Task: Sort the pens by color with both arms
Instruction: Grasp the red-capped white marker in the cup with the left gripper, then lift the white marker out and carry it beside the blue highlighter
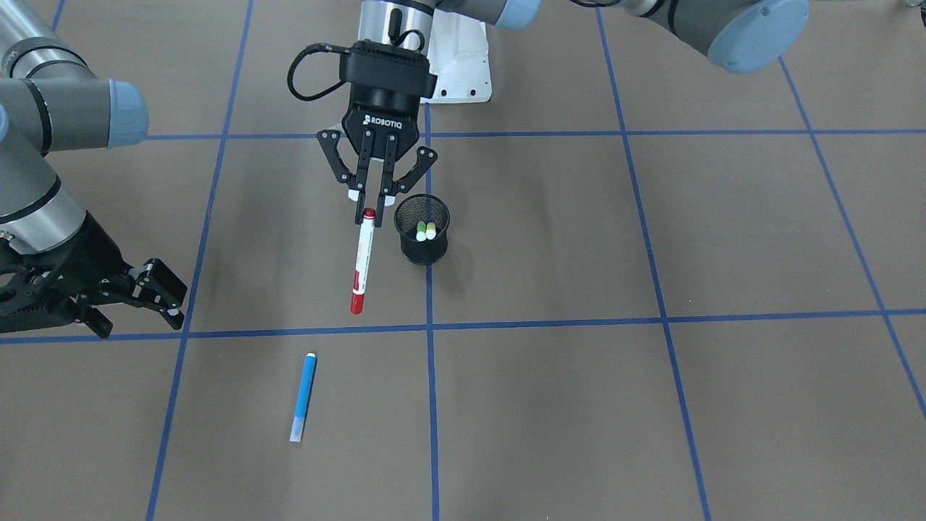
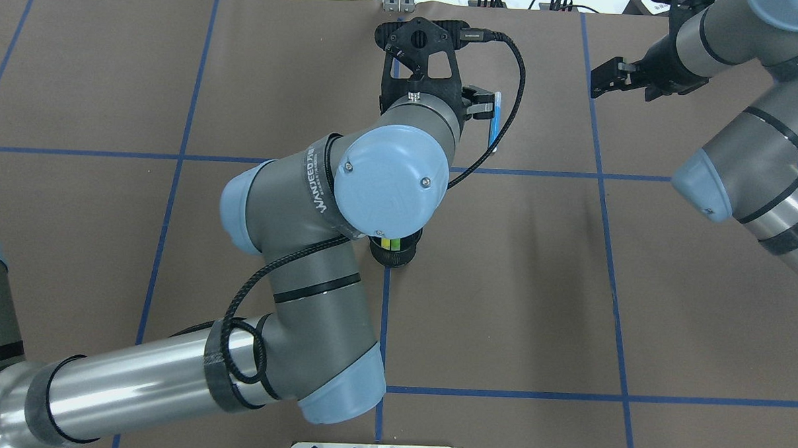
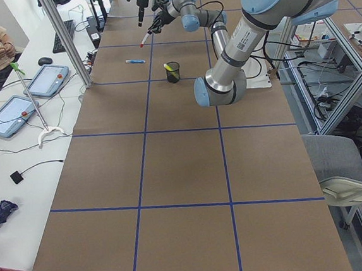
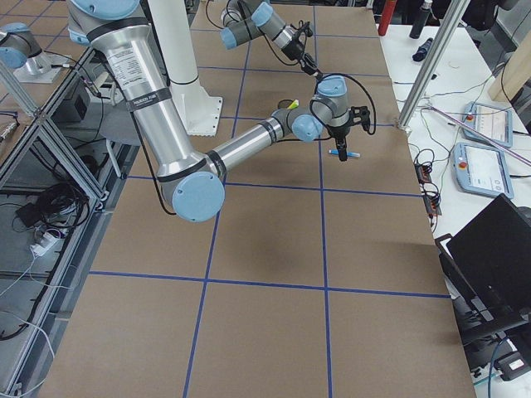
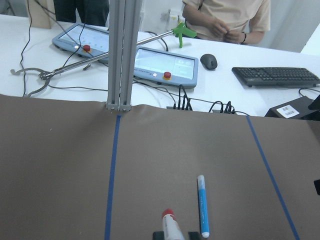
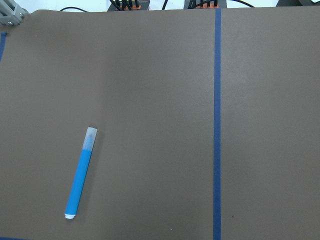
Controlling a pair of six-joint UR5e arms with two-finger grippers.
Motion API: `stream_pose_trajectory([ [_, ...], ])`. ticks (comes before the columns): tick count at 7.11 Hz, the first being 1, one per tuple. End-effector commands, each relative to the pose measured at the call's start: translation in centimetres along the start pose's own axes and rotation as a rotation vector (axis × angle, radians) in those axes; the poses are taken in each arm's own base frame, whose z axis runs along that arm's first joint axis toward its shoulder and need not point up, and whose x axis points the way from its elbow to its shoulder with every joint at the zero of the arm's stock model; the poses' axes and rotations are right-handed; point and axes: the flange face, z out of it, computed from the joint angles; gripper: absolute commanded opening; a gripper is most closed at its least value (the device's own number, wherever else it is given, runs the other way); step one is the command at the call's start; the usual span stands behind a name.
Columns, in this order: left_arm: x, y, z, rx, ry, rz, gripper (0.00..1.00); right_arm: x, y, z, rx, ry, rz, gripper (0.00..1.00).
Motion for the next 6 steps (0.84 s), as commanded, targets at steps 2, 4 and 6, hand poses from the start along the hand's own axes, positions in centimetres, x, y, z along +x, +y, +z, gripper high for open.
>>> stream_pose_trajectory([
  [2, -1.5, -0.1, 9.2, 0.086, 0.016, 0.05, 0.0, 0.2, 0.1, 0.1, -0.003, 0.003, 0.002, 0.99],
  [4, 0.1, 0.2, 14.0, 0.081, -0.014, 0.093, 0.0, 0.5, 0.2, 0.4, -0.007, 0.008, 0.006, 0.99],
  [6, 0.2, 0.1, 17.0, 0.057, -0.071, 0.179, 0.0, 0.9, 0.3, 0.7, -0.012, 0.014, 0.01, 0.99],
])
